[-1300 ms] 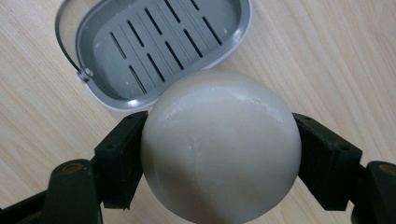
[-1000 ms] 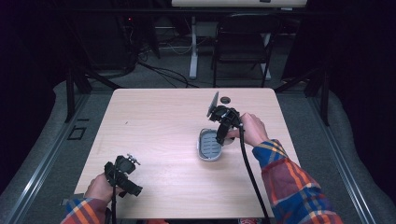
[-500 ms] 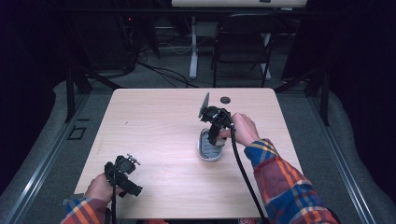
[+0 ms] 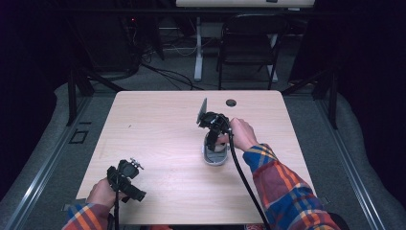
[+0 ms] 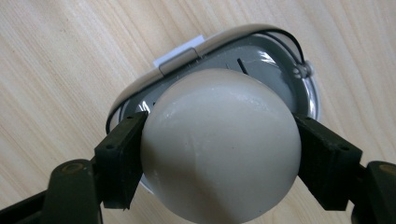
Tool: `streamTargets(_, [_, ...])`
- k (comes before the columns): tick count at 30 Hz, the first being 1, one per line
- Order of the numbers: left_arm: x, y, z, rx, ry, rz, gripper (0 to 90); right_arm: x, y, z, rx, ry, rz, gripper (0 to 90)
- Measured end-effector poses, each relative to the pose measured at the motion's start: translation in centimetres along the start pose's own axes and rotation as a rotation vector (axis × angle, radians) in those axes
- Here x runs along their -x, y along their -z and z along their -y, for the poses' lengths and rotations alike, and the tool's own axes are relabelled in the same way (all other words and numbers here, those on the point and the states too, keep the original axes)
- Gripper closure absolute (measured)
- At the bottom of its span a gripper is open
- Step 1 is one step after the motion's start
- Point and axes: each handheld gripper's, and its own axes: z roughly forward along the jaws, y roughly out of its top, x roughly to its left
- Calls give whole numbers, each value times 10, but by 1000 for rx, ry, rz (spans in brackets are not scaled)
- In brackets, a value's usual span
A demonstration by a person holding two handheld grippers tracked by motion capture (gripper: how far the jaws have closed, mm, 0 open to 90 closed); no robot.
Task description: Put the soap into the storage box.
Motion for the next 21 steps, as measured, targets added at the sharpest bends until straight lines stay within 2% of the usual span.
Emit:
streamTargets(10, [0,0,0,0,0,0,0,1,-10,-3,3,-6,-23,246])
streamTargets(21, [0,0,0,-1,0,1,0,3,-20,0,-9,-6,-22,246])
